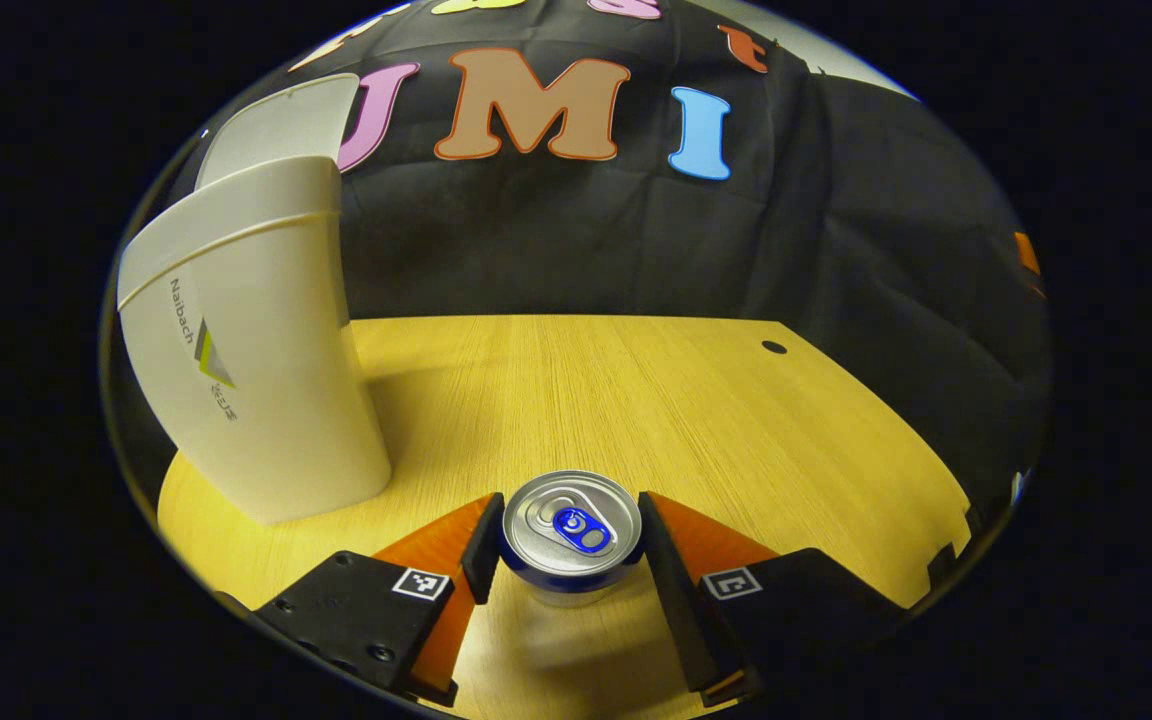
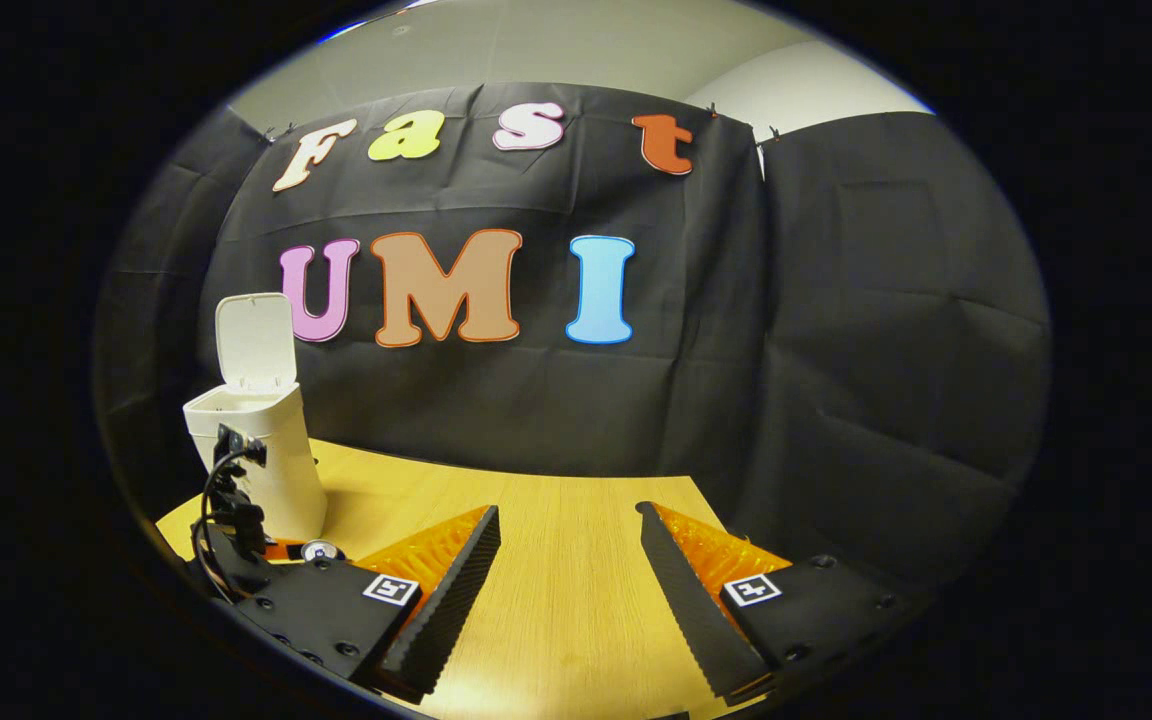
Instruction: Press the lid of the desktop garbage bin to open it, pick up the crumpled paper on the desktop and throw it into the bin, then pick up the pop can on the desktop and drop it into the bin, and finally close the garbage bin lid.
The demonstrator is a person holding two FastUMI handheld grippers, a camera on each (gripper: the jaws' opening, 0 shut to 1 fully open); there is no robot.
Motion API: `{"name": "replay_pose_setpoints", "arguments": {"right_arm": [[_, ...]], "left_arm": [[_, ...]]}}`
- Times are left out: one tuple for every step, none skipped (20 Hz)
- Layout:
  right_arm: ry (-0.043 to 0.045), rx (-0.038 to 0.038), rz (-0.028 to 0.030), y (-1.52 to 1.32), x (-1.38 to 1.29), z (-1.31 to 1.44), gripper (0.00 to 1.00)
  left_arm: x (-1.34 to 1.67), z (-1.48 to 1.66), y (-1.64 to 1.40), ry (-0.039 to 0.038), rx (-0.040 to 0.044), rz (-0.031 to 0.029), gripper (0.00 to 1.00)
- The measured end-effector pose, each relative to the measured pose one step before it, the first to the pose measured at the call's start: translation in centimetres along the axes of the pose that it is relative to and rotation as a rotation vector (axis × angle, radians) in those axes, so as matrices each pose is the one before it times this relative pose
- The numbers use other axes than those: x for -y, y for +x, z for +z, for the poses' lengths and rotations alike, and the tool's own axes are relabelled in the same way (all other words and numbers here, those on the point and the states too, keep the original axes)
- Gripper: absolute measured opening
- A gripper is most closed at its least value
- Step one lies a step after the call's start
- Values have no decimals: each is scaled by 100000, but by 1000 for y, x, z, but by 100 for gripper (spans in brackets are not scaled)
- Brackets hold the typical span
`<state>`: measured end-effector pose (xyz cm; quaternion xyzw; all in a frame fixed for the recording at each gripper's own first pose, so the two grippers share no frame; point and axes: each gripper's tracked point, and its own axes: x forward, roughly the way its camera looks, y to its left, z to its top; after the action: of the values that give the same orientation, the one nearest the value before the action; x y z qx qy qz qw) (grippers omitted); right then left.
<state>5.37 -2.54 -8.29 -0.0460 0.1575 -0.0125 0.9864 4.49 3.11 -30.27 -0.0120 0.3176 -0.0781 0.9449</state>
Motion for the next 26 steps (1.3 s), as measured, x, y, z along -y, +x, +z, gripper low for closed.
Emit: {"name": "replay_pose_setpoints", "arguments": {"right_arm": [[-246, -171, 552, 38, -257, 96, 95], [-326, 10, 626, 29, -88, -181, 95], [-282, 321, 656, -24, -209, 186, 95], [-68, 477, 565, 63, -333, 266, 95], [106, 580, 826, 74, -218, 247, 95], [186, 638, 862, 74, -271, 244, 95], [12, 857, 746, 174, -398, 302, 95], [-76, 600, 851, 133, -321, 260, 95], [3, 463, 861, 218, -293, 152, 95], [-17, 431, 855, 108, -387, 109, 92], [78, 387, 859, 173, -351, 154, 95], [362, 295, 873, 112, -328, 28, 95], [431, 827, 532, 94, -226, 193, 95], [206, 1115, 317, 174, -186, 368, 95], [237, 663, 440, 221, -260, 238, 95], [237, 339, 484, 178, -319, 112, 95], [439, 175, 761, 201, -241, 35, 95], [349, 183, 495, 55, -250, 71, 95], [142, 313, 175, 311, -316, 258, 95], [96, 114, 72, 365, -245, 35, 95], [-4, -100, 160, 205, -190, -27, 95], [-119, 55, -56, 59, -195, 5, 95], [-223, -149, -131, 160, -180, -22, 95], [-85, 6, -146, 186, -253, 22, 95], [24, -143, -80, 156, -205, 63, 95], [30, -286, -169, 108, -195, -169, 95]], "left_arm": [[-15, 1340, -122, 663, 3283, -745, 77], [347, 1137, -522, 364, 2894, -362, 76], [246, 1461, -410, 404, 2575, -716, 76], [211, 1584, -397, 450, 3309, -760, 76], [171, 1751, -473, 298, 3452, -388, 76], [93, 1778, -491, 40, 3733, -676, 76], [111, 2250, -504, -374, 4854, -501, 76], [-25, 2249, -228, -251, 5214, -492, 76], [-128, 2234, -366, 5, 4161, 78, 75], [-176, 1722, -323, -237, 3105, 56, 75], [-219, 2017, -252, -408, 4169, -11, 75], [-358, 1655, -56, -1, 2623, 712, 75], [-463, 1849, -27, 529, 3285, 265, 75], [-469, 1533, -222, 998, 2628, 1077, 75], [-601, 1612, 101, 1290, 2858, 791, 74], [-695, 1316, -77, 1643, 3002, 1288, 74], [-740, 1299, 296, 1687, 2487, 760, 74], [-915, 912, 81, 1970, 2152, 1662, 74], [-1088, 768, 243, 2373, 1179, 1662, 74], [-1060, 493, 144, 2238, 1402, 1729, 74], [-1241, 511, 359, 1523, 1171, 2008, 74], [-1144, 294, 413, 1291, 620, 1832, 74], [-1377, 21, 377, 1005, 222, 2413, 74], [-1458, -99, 475, 777, -138, 2418, 74], [-1300, -215, 476, 339, -201, 2188, 74], [-1215, -507, 302, 96, -1053, 2126, 74]]}}
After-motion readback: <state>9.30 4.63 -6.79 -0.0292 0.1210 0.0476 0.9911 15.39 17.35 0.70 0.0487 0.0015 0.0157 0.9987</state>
